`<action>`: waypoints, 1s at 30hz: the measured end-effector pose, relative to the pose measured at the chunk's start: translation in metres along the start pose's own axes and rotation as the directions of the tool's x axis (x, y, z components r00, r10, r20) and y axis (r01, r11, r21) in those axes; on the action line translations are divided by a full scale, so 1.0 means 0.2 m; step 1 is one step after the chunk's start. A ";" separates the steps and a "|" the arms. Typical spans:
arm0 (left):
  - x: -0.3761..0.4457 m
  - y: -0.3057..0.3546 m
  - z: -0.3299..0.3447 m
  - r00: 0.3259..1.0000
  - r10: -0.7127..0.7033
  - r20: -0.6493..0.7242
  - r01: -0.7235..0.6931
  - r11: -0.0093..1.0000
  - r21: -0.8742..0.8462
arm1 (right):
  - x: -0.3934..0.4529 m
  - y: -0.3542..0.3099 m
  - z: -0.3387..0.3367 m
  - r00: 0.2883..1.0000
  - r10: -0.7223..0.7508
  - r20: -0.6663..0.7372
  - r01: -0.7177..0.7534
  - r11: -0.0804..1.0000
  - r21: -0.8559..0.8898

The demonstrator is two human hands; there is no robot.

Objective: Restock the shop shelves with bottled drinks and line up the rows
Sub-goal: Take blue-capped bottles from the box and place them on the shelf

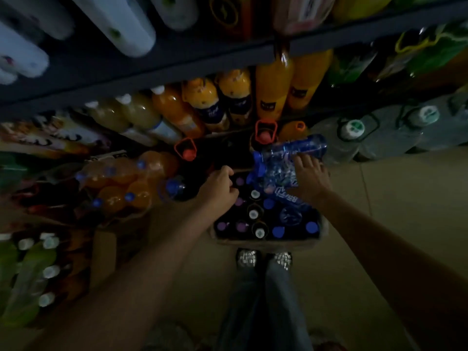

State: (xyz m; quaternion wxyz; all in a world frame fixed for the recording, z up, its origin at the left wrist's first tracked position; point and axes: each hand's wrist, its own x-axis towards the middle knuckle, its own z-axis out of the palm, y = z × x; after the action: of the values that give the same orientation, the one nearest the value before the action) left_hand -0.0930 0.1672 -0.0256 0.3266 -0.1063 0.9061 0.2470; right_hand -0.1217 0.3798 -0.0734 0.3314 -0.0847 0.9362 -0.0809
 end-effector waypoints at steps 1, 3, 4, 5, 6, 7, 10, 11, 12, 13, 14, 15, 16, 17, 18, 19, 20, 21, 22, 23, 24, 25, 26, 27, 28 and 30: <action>0.03 -0.03 0.05 1.000 -0.002 -0.003 0.002 1.000 -0.006 | 0.05 -0.01 0.06 1.000 -0.022 -0.002 0.022 0.999 -0.036; 0.07 -0.10 0.15 1.000 -0.004 -0.016 0.004 1.000 0.000 | 0.14 -0.03 0.17 0.999 -0.053 0.013 0.054 0.992 -0.118; 0.09 -0.14 0.20 1.000 -0.015 -0.028 0.014 1.000 -0.013 | 0.18 -0.03 0.22 0.998 -0.056 0.009 0.056 0.986 -0.158; 0.09 -0.17 0.25 0.999 -0.037 -0.037 0.036 0.998 -0.045 | 0.21 -0.03 0.27 0.998 -0.057 -0.016 0.053 0.980 -0.191; 0.10 -0.21 0.29 0.997 -0.069 -0.044 0.065 0.993 -0.097 | 0.24 -0.03 0.31 0.996 -0.061 -0.061 0.047 0.976 -0.210; 0.09 -0.24 0.34 0.993 -0.102 -0.050 0.093 0.982 -0.165 | 0.25 -0.02 0.33 0.992 -0.068 -0.110 0.043 0.975 -0.216; 0.05 -0.29 0.44 0.982 -0.187 -0.023 0.170 0.932 -0.319 | 0.27 0.01 0.34 0.985 -0.097 -0.142 0.064 0.974 -0.219; 0.04 -0.30 0.45 0.979 -0.204 -0.007 0.190 0.926 -0.327 | 0.26 0.02 0.32 0.987 -0.105 -0.122 0.076 0.973 -0.219; 0.03 -0.29 0.46 0.977 -0.214 -0.001 0.201 0.920 -0.337 | 0.25 0.03 0.29 0.988 -0.106 -0.111 0.083 0.976 -0.202; 0.02 -0.28 0.46 0.975 -0.221 0.004 0.208 0.911 -0.356 | 0.24 0.05 0.26 0.990 -0.098 -0.102 0.080 0.982 -0.169; 0.01 -0.26 0.46 0.976 -0.219 0.009 0.206 0.900 -0.384 | 0.22 0.07 0.22 0.991 -0.088 -0.099 0.074 0.988 -0.132; 0.00 -0.22 0.45 0.978 -0.206 0.020 0.196 0.890 -0.411 | 0.20 0.08 0.18 0.992 -0.077 -0.096 0.067 0.993 -0.098; 0.00 -0.18 0.44 0.982 -0.183 0.038 0.181 0.882 -0.435 | 0.17 0.10 0.13 0.993 -0.069 -0.096 0.061 0.995 -0.075; -0.01 -0.13 0.43 0.987 -0.151 0.062 0.162 0.872 -0.461 | 0.15 0.11 0.08 0.993 -0.069 -0.099 0.063 0.996 -0.057; 0.00 -0.08 0.42 0.989 -0.117 0.086 0.144 0.859 -0.491 | 0.13 0.12 0.02 0.992 -0.079 -0.097 0.075 0.996 -0.045; 0.01 -0.03 0.42 0.991 -0.083 0.106 0.127 0.844 -0.522 | 0.11 0.12 -0.04 0.991 -0.097 -0.091 0.095 0.995 -0.028; 0.01 0.04 0.42 0.990 -0.048 0.134 0.115 0.819 -0.562 | 0.10 0.12 -0.10 0.990 -0.117 -0.074 0.116 0.993 -0.006; 0.02 0.10 0.42 0.986 -0.008 0.168 0.111 0.779 -0.617 | 0.10 0.12 -0.16 0.988 -0.148 -0.053 0.149 0.988 0.026; 0.03 0.16 0.41 0.979 0.023 0.202 0.122 0.728 -0.675 | 0.09 0.10 -0.22 0.983 -0.179 -0.044 0.182 0.981 0.070; 0.04 0.22 0.40 0.975 0.057 0.215 0.123 0.670 -0.732 | 0.09 0.07 -0.27 0.975 -0.217 -0.046 0.221 0.967 0.125; 0.05 0.28 0.38 0.975 0.073 0.209 0.122 0.614 -0.780 | 0.09 0.03 -0.31 0.969 -0.242 -0.045 0.246 0.950 0.192; 0.04 0.31 0.35 0.980 0.056 0.191 0.129 0.554 -0.822 | 0.08 -0.02 -0.33 0.961 -0.272 -0.050 0.274 0.921 0.277; 0.04 0.32 0.33 0.985 0.010 0.172 0.145 0.489 -0.860 | 0.09 -0.07 -0.33 0.958 -0.283 -0.047 0.281 0.896 0.345; 0.04 0.31 0.31 0.988 -0.040 0.152 0.155 0.424 -0.892 | 0.10 -0.11 -0.32 0.953 -0.299 -0.046 0.291 0.865 0.407; 0.03 0.28 0.29 0.986 -0.087 0.145 0.168 0.381 -0.909 | 0.10 -0.15 -0.30 0.959 -0.283 -0.016 0.256 0.840 0.479; 0.01 0.14 0.26 0.970 -0.177 0.169 0.226 0.379 -0.898 | 0.13 -0.17 -0.21 0.980 -0.199 0.029 0.132 0.745 0.654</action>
State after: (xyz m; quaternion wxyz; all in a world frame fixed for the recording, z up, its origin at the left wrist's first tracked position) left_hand -0.0765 0.2183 -0.0493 0.2635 -0.3701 0.5975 0.6608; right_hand -0.1646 0.3449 -0.0503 0.3766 -0.0513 0.8217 -0.4247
